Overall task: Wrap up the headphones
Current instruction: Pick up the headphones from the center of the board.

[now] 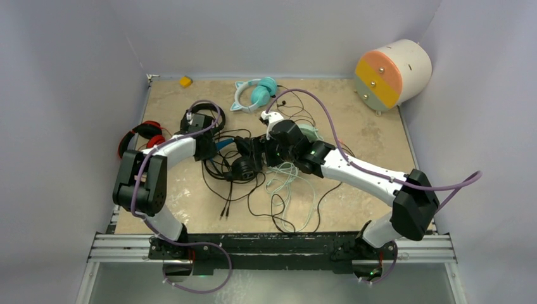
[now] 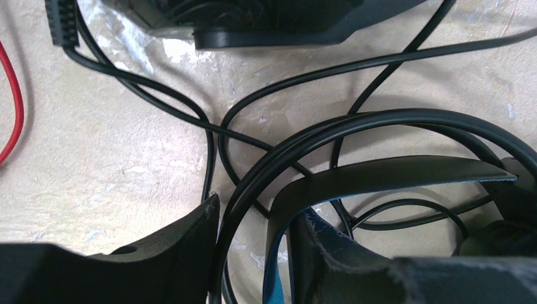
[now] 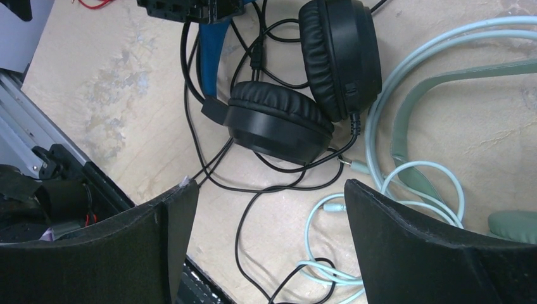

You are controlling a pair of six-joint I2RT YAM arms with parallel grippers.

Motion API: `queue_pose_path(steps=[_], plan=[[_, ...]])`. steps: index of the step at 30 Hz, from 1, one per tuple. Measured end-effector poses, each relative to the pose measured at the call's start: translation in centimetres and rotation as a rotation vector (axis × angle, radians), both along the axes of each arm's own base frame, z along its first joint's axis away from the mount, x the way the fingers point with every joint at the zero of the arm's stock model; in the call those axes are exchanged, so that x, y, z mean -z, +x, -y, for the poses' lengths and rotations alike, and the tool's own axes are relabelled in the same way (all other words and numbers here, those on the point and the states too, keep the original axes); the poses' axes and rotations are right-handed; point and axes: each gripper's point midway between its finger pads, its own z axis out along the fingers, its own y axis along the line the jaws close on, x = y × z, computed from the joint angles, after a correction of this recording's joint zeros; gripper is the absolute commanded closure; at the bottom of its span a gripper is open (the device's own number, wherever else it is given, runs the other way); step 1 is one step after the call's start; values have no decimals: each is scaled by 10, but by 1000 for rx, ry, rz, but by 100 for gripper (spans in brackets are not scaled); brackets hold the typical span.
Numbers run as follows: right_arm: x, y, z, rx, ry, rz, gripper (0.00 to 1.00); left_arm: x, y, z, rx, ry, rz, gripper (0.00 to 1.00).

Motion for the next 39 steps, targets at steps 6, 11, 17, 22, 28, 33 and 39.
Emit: queue_pose_path(steps=[6,11,17,22,28,33,39], plan=[[1,0,0,1,-1,-1,13,2,6,-1,8,19,-18,72],[-1,0,0,1,1,1,13,3,6,0,13,13,-22,85],[-9,-1,2,3,18,12,13,4,6,1,3,10,-25,91],[-17,-3,6,10,29,27,13,4,6,1,-4,5,-22,100],[-25,-4,18,37,27,45,13,-5,-13,-3,-63,-18,7,100],[-35,-1,30,63,27,68,13,-52,-37,-14,-113,-20,96,100],[-40,-3,38,72,35,85,14,-86,-48,-9,-115,-87,162,100]])
